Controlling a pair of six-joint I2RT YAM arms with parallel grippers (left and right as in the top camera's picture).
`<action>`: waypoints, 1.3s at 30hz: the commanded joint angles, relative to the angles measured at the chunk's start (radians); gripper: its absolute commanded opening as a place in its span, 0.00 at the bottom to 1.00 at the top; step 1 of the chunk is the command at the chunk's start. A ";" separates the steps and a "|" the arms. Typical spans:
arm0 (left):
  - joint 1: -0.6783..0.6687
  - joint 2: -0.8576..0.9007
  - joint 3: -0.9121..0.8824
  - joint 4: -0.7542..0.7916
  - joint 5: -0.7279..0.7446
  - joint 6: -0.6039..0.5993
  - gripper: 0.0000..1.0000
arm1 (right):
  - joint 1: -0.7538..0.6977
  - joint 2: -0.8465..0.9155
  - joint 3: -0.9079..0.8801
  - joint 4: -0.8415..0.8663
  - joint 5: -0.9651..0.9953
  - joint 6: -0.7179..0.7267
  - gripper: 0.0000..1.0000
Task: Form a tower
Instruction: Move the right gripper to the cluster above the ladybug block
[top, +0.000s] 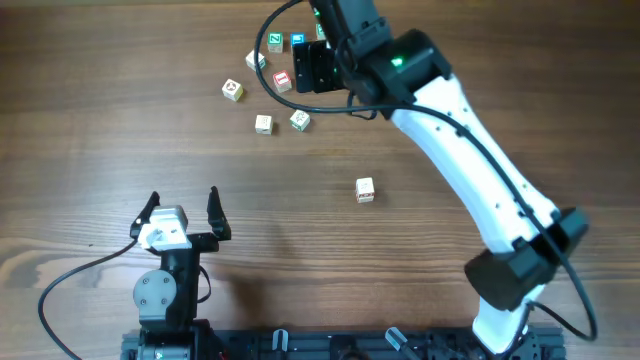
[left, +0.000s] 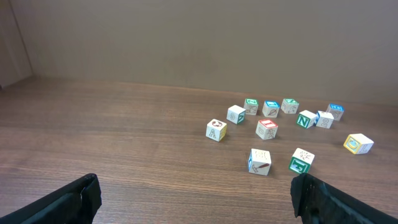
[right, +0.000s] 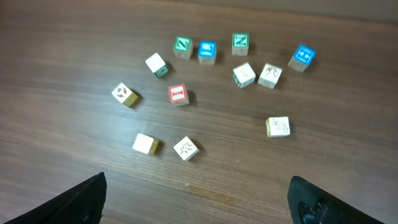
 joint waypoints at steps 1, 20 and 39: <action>0.006 -0.005 -0.003 0.000 -0.013 0.018 1.00 | 0.000 0.098 0.006 -0.009 0.000 0.045 0.96; 0.006 -0.005 -0.003 0.000 -0.013 0.018 1.00 | 0.000 0.275 0.005 0.019 -0.043 0.060 1.00; 0.006 -0.005 -0.003 0.000 -0.013 0.018 1.00 | 0.000 0.275 -0.176 0.192 -0.043 0.094 1.00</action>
